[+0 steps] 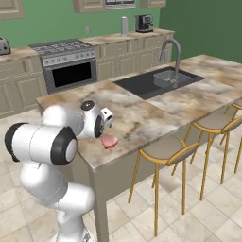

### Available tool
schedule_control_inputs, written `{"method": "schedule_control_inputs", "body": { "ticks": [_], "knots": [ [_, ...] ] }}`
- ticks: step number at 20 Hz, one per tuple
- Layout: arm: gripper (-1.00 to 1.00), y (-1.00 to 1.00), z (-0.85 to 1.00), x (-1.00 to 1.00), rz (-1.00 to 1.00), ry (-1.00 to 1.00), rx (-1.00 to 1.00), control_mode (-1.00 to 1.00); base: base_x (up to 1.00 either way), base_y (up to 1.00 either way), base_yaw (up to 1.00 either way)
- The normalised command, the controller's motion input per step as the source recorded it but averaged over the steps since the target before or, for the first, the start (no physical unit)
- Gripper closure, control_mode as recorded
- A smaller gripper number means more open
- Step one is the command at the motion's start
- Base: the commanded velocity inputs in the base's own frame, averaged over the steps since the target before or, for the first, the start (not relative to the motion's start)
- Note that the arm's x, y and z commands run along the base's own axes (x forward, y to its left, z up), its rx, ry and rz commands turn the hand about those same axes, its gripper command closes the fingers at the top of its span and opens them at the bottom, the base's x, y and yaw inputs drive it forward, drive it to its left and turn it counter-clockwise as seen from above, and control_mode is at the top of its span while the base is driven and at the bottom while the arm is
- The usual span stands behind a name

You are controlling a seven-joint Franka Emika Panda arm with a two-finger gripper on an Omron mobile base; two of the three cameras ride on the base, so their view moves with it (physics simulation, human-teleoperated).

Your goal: Open the fridge, remove the pear, lime, and steak, and place them on any counter.

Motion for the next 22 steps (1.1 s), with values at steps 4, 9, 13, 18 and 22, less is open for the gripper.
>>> {"method": "schedule_control_inputs", "body": {
  "ticks": [4,9,13,18,22],
  "knots": [
    [-1.0,0.01,1.0,-0.39,-0.04,0.0,0.13,-1.0,0.0,0.0,0.0],
    [-1.0,0.1,0.7,-0.6,0.01,0.02,0.24,-1.0,0.0,0.0,0.0],
    [-1.0,0.09,1.0,-0.16,-0.26,0.03,0.25,-1.0,0.0,0.0,0.0],
    [-1.0,0.03,0.95,-0.3,-0.24,0.19,0.01,-1.0,0.0,0.0,0.0],
    [-1.0,0.01,0.59,-0.76,-0.15,0.07,-0.01,-1.0,0.0,0.0,0.0]
  ]
}}
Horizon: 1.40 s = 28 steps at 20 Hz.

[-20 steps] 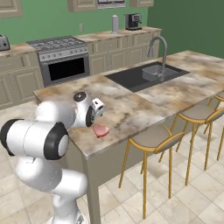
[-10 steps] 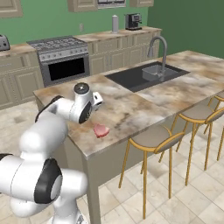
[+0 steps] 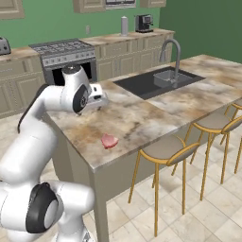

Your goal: Open the fridge, remove the pear, lime, and steak, and place them on any counter.

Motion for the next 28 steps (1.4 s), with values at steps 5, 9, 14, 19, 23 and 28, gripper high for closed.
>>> {"method": "schedule_control_inputs", "body": {
  "ticks": [5,9,14,19,23,28],
  "knots": [
    [-1.0,0.01,0.01,-0.83,-0.11,0.0,0.0,-1.0,0.0,0.0,0.0],
    [-1.0,0.0,0.09,-0.71,-0.08,0.0,0.0,-1.0,0.0,0.0,0.0],
    [-1.0,0.0,0.3,-0.24,0.0,0.0,0.04,-1.0,0.0,0.0,0.0],
    [-1.0,0.0,0.44,-0.2,-0.05,0.0,0.14,-1.0,0.0,0.0,0.0],
    [-1.0,0.0,0.68,-0.52,-0.09,0.09,0.18,-1.0,0.0,0.0,0.0],
    [-1.0,0.0,0.72,-0.69,-0.11,0.12,0.17,-1.0,0.0,0.0,0.0]
  ]
}}
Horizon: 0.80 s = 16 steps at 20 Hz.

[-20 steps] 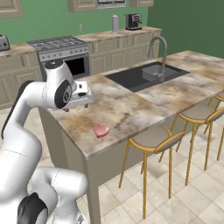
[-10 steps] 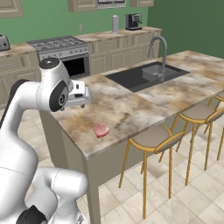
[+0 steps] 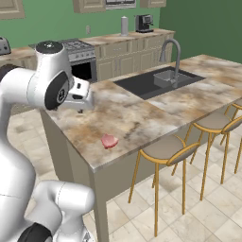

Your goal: Open the fridge, remove the pear, lime, and steak, and place them on any counter.

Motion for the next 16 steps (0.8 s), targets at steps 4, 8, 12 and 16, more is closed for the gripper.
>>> {"method": "schedule_control_inputs", "body": {
  "ticks": [4,8,12,16],
  "knots": [
    [-1.0,0.0,0.6,-0.54,-0.09,0.08,0.09,-1.0,0.0,0.0,0.0],
    [-1.0,0.02,0.06,-0.58,-0.04,0.0,0.0,-1.0,0.0,0.0,0.0],
    [-1.0,0.07,-0.05,-0.39,-0.04,0.0,-0.01,-1.0,0.0,0.0,0.0],
    [-1.0,0.03,-0.02,-0.43,-0.12,-0.14,0.0,-1.0,0.0,0.0,0.0]
  ]
}}
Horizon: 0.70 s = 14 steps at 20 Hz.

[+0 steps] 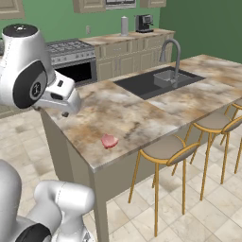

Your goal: Open the fridge, remove the pear, lime, and steak, and place them on any counter.

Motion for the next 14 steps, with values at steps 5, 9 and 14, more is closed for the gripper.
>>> {"method": "schedule_control_inputs", "body": {
  "ticks": [5,9,14],
  "knots": [
    [-1.0,0.04,0.0,-0.19,-0.23,-0.01,0.0,-1.0,0.0,0.0,0.0],
    [-1.0,0.0,0.0,-0.01,-0.11,0.0,0.0,-1.0,0.0,0.0,0.0],
    [-1.0,0.0,0.0,0.0,0.0,0.0,0.0,1.0,-0.01,0.0,0.0]
  ]
}}
